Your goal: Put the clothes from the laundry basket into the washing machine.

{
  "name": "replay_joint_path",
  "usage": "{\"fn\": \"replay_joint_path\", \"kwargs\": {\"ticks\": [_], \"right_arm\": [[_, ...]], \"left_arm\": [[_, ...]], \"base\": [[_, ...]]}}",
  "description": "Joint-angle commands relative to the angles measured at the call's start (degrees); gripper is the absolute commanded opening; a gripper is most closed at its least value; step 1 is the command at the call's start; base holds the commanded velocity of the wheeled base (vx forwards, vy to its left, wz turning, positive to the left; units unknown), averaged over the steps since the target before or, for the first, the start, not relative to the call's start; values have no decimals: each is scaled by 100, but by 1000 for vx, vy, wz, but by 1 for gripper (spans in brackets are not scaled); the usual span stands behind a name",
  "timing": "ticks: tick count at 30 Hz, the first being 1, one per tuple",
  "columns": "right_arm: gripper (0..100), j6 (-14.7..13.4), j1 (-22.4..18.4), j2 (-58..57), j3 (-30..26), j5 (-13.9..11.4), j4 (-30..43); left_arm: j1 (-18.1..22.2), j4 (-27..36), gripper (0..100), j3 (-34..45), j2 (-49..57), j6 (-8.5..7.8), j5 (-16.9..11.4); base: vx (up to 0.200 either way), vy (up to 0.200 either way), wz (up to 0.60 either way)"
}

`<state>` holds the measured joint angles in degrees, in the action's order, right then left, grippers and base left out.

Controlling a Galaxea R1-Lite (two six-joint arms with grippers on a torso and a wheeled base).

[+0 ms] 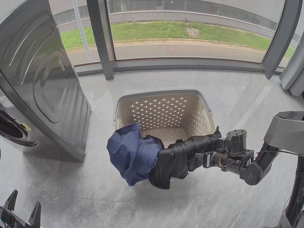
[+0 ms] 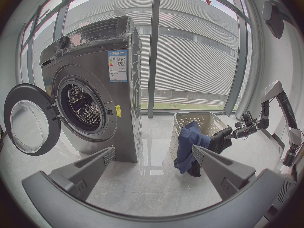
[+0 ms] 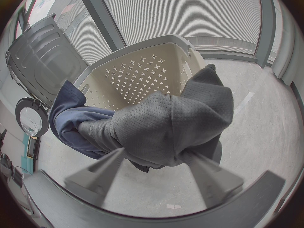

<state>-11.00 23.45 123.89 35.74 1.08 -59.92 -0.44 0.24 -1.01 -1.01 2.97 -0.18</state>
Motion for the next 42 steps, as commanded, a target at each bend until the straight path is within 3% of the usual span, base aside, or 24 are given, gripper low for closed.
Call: {"fn": "replay_joint_path", "kwargs": {"ticks": [1,10,24,34,35,38,42], "right_arm": [[0,1,10,30,29,-12,-117],[0,-8,72,-93,-129,-38,-178],[0,-17,344,-1552,-955,-3,-205],[0,-17,344,-1245,-1175,15,-213],[100,-25,344,-1166,-1175,23,-213],[100,-69,318,-999,-1131,164,-222],[100,-69,203,-770,-911,173,-301]], "left_arm": [[0,2,100,92,101,1,1],[0,2,100,92,101,1,1],[0,2,100,92,101,1,1],[0,2,100,92,101,1,1],[0,2,100,92,101,1,1],[0,2,100,92,101,1,1],[0,2,100,92,101,1,-8]], "base": [[0,0,0],[0,0,0],[0,0,0],[0,0,0],[0,0,0],[0,0,0],[0,0,0]]}}
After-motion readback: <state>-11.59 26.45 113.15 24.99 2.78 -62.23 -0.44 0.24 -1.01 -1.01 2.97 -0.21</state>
